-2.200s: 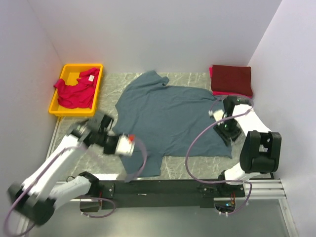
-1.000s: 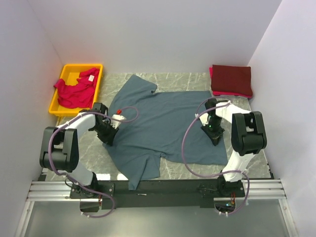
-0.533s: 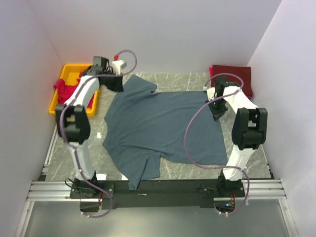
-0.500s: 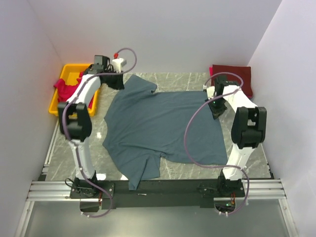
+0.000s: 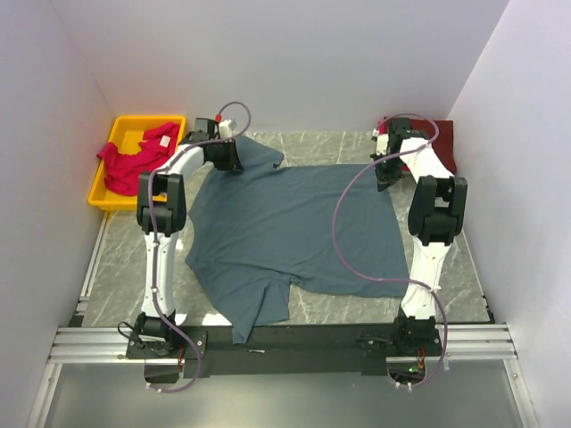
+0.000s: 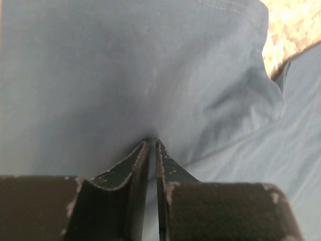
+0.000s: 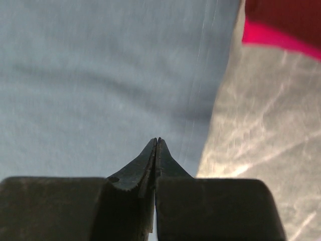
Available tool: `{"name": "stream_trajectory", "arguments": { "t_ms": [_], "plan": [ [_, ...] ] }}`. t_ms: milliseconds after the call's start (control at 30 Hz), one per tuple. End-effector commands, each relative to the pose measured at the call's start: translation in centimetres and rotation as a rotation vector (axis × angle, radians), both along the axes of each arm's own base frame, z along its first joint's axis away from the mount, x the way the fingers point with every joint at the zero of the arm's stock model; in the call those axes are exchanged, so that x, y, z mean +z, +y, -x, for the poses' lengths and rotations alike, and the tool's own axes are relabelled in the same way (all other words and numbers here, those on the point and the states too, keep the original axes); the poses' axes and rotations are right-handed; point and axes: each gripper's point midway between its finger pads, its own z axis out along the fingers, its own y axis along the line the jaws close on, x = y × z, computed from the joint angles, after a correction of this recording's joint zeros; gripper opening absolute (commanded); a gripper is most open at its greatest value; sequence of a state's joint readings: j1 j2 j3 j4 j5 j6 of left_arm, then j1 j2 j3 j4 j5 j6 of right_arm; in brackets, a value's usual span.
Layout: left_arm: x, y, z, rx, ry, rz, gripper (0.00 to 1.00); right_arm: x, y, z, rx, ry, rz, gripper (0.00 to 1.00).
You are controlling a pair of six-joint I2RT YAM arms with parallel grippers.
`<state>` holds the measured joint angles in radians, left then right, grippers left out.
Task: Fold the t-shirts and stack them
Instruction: Flatten the tshirt out
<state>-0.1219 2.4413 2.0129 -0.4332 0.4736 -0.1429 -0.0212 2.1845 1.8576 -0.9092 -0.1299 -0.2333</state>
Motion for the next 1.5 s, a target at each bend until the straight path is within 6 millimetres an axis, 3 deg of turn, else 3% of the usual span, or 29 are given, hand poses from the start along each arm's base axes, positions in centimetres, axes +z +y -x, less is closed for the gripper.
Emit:
{"name": "stream_trajectory", "arguments": {
  "t_ms": [0,100,200,233,300,333,533,733,833,867,900,967,1033,1067,1167,1267,1367,1467],
  "plan": [
    [0.7,-0.5,-2.3,0.057,-0.040,0.021,0.17,-0.9,0.5,-1.6,-0.032,-0.004,-0.040,0.00],
    [-0.6,1.0,-2.9,0.118,-0.006,0.001,0.17,-2.2,0.8,-2.4,-0.046,0.014,-0.058,0.00],
    [-1.1,3.0,-4.1,0.196,0.008,-0.037,0.18,-3.2,1.2,-3.1,-0.064,0.038,-0.083,0.00],
    [-0.1,3.5,-5.0,0.213,-0.017,-0.038,0.19,-3.4,1.4,-3.3,-0.063,0.045,-0.094,0.00],
    [-1.1,5.1,-5.7,0.262,-0.001,-0.055,0.21,-3.8,1.3,-3.9,-0.074,0.048,-0.094,0.00],
    [-0.1,5.6,-6.4,0.278,-0.022,-0.052,0.22,-4.0,1.2,-4.2,-0.081,0.046,-0.090,0.00],
    [1.3,9.0,-8.7,0.358,-0.084,-0.002,0.33,-4.8,1.0,-6.3,-0.100,0.022,-0.078,0.00],
    [4.8,8.3,-10.2,0.289,-0.232,0.026,0.50,-4.0,0.6,-9.4,-0.117,-0.089,-0.064,0.02],
    [9.1,7.5,-10.4,0.227,-0.326,0.054,0.55,-1.5,0.4,-11.3,-0.122,-0.190,-0.061,0.06],
    [10.4,7.2,-10.2,0.200,-0.353,0.056,0.57,0.5,0.4,-11.8,-0.120,-0.235,-0.063,0.08],
    [13.0,7.1,-9.6,0.181,-0.396,0.058,0.58,1.7,0.5,-12.2,-0.116,-0.265,-0.067,0.15],
    [15.5,6.5,-8.1,0.107,-0.440,0.054,0.63,5.6,0.5,-12.1,-0.097,-0.331,-0.066,0.20],
    [17.7,6.0,-4.8,0.047,-0.439,0.043,0.66,7.7,0.7,-11.1,-0.052,-0.350,-0.065,0.30],
    [18.8,5.7,-2.3,-0.023,-0.455,0.017,0.67,9.3,0.9,-9.5,-0.026,-0.347,-0.065,0.33],
    [17.9,5.8,2.1,-0.116,-0.421,-0.045,0.66,10.2,1.3,-5.1,0.060,-0.287,-0.063,0.39],
    [14.4,5.8,7.5,-0.185,-0.285,-0.064,0.60,8.3,1.3,-0.6,0.102,-0.169,-0.054,0.38],
    [11.7,5.7,10.1,-0.221,-0.165,-0.061,0.53,5.8,1.3,2.4,0.122,-0.064,-0.055,0.31],
    [9.0,5.8,11.3,-0.211,-0.082,-0.057,0.53,3.5,1.3,3.7,0.123,-0.007,-0.061,0.27]
  ]
}}
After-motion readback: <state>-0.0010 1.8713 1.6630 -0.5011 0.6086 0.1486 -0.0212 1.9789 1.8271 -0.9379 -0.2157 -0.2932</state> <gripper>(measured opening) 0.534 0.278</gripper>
